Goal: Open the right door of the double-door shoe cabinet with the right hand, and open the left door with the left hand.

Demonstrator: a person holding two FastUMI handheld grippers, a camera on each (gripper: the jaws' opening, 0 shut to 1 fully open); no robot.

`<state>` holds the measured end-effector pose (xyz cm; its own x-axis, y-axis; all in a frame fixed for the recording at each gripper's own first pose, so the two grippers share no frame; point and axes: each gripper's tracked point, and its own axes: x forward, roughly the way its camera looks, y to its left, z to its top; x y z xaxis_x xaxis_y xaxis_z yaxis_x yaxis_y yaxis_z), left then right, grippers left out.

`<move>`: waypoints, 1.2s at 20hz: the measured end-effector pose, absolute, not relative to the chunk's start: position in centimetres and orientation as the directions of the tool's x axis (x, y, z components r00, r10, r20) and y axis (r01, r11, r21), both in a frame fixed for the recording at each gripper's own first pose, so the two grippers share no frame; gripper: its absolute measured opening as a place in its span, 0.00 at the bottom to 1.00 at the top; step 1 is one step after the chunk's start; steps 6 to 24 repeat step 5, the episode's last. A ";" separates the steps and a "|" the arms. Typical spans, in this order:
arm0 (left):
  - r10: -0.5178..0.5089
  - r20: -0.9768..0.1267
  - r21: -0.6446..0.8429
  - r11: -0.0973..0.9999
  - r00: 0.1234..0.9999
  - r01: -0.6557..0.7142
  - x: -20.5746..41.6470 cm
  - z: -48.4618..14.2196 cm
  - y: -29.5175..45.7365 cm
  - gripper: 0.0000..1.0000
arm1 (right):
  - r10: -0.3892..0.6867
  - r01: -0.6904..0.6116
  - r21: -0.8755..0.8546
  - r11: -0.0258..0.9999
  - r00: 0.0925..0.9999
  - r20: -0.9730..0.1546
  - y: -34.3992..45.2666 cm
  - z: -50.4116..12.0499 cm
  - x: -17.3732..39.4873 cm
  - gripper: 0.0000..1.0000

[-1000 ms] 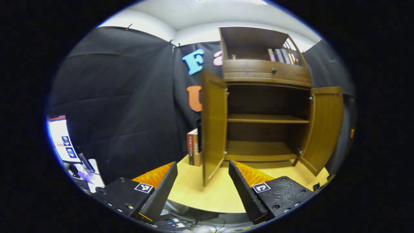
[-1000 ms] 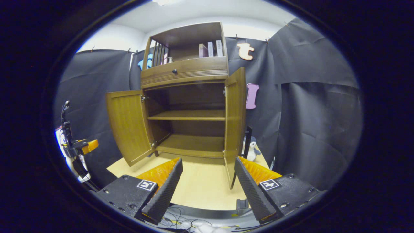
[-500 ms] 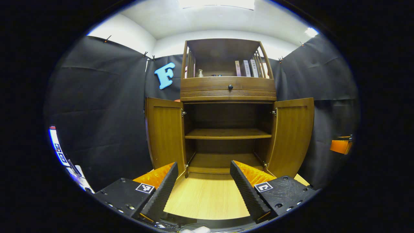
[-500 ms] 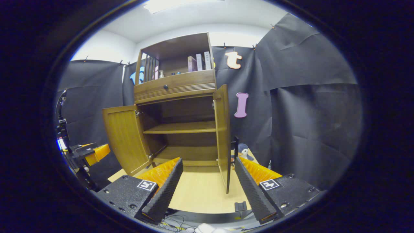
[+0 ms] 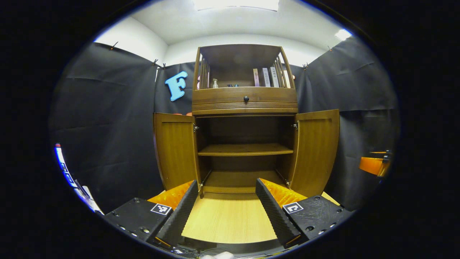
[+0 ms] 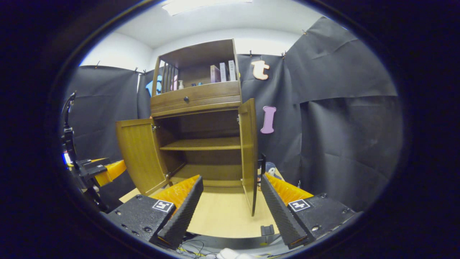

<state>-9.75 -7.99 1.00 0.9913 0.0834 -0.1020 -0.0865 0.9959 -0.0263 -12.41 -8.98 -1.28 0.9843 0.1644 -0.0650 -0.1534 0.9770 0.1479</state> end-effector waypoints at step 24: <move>0.086 -0.098 -0.013 0.996 0.991 -0.088 -10.3 1.4 -7.6 0.96 | 0.168 -0.158 0.149 0.976 0.984 -0.059 -8.8 -1.0 -12.6 0.99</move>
